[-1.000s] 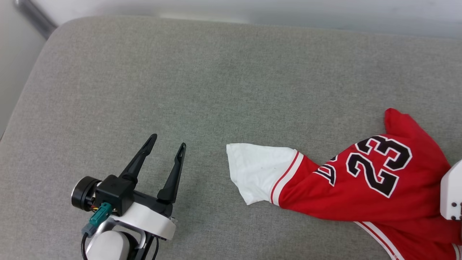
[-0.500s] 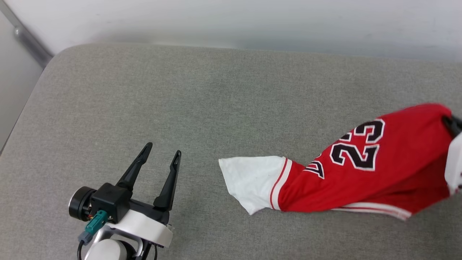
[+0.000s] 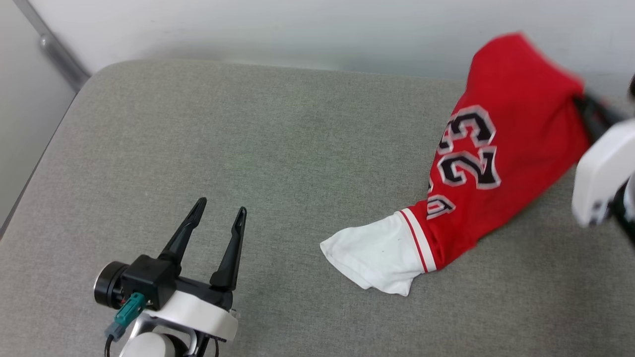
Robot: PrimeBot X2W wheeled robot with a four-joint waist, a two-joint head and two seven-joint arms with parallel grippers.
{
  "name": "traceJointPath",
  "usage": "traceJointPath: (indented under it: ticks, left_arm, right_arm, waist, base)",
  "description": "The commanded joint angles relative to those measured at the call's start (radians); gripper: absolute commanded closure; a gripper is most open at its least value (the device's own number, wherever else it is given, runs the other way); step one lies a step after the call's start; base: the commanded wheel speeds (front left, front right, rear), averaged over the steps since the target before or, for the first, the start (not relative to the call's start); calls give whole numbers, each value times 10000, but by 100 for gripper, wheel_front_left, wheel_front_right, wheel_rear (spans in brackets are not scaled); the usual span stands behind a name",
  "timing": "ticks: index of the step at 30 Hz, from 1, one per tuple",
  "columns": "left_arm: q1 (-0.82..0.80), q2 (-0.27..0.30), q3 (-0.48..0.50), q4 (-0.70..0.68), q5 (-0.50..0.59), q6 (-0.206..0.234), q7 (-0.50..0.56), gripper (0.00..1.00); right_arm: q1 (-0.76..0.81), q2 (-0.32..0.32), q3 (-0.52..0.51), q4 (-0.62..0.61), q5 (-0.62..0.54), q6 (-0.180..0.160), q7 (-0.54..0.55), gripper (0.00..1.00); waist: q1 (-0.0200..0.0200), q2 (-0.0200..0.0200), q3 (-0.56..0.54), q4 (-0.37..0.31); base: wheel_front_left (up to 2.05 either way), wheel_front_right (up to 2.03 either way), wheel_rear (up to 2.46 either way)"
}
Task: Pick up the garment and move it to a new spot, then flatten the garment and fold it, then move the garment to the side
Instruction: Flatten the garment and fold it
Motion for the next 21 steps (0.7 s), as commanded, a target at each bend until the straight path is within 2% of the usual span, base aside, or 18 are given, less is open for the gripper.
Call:
traceJointPath:
  ticks: [1,8,13,17,18,19,21]
  left_arm:
    - [151,-26,28,-23,59,2,-24,0]
    - [367,20,256,-70,90,10,-24,0]
    - [165,93,222,-93,119,-29,-24,0]
    - [64,158,168,0,133,-50,-24,0]
    - [28,172,138,33,137,-55,-24,0]
    - [-4,178,121,57,124,-48,-24,0]
    - [-41,196,68,140,91,-57,-24,0]
  right_arm:
    - [557,71,-3,-95,-28,-9,-65,100]
    - [4441,465,54,-741,488,-9,-308,100]
    - [6381,-48,818,-23,661,-8,-796,100]
    - [6608,-505,1617,974,913,-8,-1279,100]
    - [6538,-651,1835,1176,851,-9,-1409,82]
    - [6421,-729,1991,1378,859,-9,-1532,0]
    - [6192,-849,2177,1611,1028,-11,-1735,0]
  waist:
    - [-1,0,-4,-17]
    - [-1,0,18,-464]
    - [-1,0,143,-842]
    - [-1,0,243,-1082]
    - [-1,0,257,-1127]
    - [-1,0,264,-1180]
    - [-1,0,250,-1260]
  base:
    - [0,0,0]
    - [0,0,0]
    - [0,0,0]
    - [0,0,0]
    - [0,0,0]
    - [0,0,0]
    - [0,0,0]
